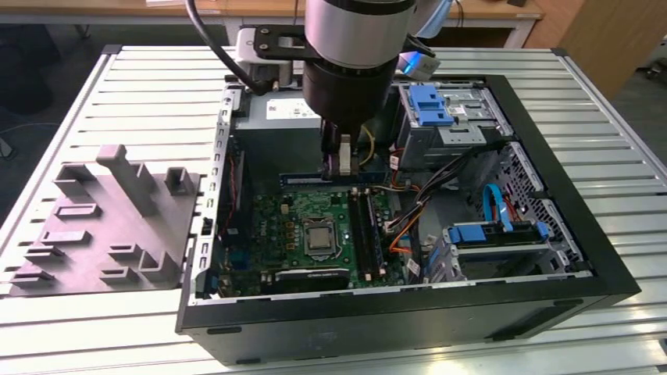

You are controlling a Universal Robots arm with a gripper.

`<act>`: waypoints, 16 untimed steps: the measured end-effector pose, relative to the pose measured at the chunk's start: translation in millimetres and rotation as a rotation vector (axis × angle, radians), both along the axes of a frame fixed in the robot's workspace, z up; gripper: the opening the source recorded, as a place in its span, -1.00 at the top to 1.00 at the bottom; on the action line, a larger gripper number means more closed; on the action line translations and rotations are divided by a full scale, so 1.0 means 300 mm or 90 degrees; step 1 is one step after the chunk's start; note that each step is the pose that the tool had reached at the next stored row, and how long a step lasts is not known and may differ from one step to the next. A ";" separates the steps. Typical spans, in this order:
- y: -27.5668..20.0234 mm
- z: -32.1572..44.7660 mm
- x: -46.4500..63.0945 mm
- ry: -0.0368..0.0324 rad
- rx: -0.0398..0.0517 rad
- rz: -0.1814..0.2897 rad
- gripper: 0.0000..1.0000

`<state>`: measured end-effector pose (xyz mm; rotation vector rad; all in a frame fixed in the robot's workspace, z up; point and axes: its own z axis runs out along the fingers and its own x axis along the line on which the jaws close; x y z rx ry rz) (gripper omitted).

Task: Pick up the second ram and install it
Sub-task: 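Pick up the second ram and move it above second insertion slot, then insert the second ram into the second slot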

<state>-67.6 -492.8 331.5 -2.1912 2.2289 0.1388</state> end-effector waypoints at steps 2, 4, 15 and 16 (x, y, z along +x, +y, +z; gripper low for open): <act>-0.003 -0.001 0.000 -0.0001 0.0002 0.000 0.76; -0.006 -0.001 0.000 0.0000 0.0001 0.000 0.76; -0.016 -0.010 0.000 0.0000 0.0001 -0.008 0.76; -0.016 -0.010 0.000 0.0000 0.0001 -0.008 0.76</act>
